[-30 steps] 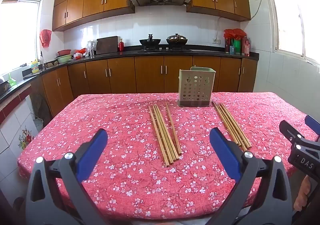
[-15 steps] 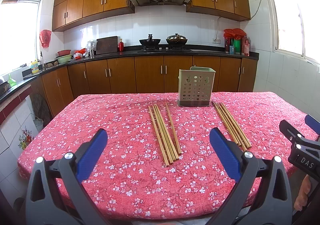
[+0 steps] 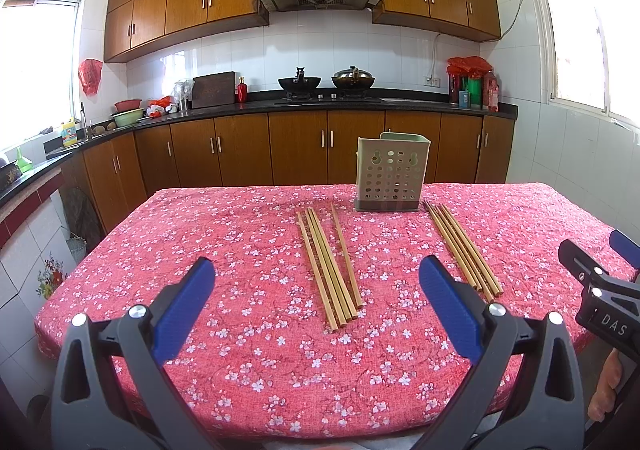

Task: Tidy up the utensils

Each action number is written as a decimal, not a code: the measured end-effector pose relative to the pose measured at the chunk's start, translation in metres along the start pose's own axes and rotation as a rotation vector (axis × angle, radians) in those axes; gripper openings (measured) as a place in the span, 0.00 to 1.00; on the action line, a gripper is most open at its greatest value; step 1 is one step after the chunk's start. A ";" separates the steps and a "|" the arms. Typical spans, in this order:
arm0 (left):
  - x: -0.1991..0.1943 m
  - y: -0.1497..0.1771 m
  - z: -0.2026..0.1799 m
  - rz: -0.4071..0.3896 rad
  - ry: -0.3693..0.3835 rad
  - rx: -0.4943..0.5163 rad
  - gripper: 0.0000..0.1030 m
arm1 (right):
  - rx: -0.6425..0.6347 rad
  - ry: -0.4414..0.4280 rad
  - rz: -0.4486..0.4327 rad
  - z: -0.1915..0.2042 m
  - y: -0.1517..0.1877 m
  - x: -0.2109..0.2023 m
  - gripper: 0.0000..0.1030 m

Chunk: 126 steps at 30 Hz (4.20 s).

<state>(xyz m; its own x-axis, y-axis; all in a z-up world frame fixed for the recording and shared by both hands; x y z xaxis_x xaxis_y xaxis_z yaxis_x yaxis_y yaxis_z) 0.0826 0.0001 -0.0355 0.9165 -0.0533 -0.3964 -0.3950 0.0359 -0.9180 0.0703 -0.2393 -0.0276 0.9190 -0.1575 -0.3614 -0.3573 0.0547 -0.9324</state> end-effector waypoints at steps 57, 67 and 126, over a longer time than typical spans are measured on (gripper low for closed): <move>0.003 0.003 0.004 0.011 -0.017 0.003 0.96 | 0.002 -0.002 0.008 0.001 0.002 0.001 0.98; 0.054 0.025 0.035 0.218 -0.007 -0.115 0.96 | 0.026 0.006 0.180 -0.016 0.018 0.057 0.76; 0.230 0.045 0.068 0.487 0.125 -0.128 0.10 | -0.011 -0.019 0.505 -0.032 0.050 0.225 0.08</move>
<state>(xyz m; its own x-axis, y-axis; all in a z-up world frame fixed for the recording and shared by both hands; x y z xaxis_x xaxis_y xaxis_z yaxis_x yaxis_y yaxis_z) 0.2797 0.0573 -0.1668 0.6130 -0.1802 -0.7693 -0.7856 -0.0355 -0.6177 0.2542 -0.3038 -0.1556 0.6338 -0.0957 -0.7675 -0.7597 0.1091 -0.6410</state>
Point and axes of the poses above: each gripper's, at about its wrist camera, not at the fingertips, and x roughly the way its jaws point, z to its left, y to its underside, the point moved 9 cm from there along x, roughly the way its jaws point, and after that the axes turned 3 degrees about y, right-handed, at the moved point
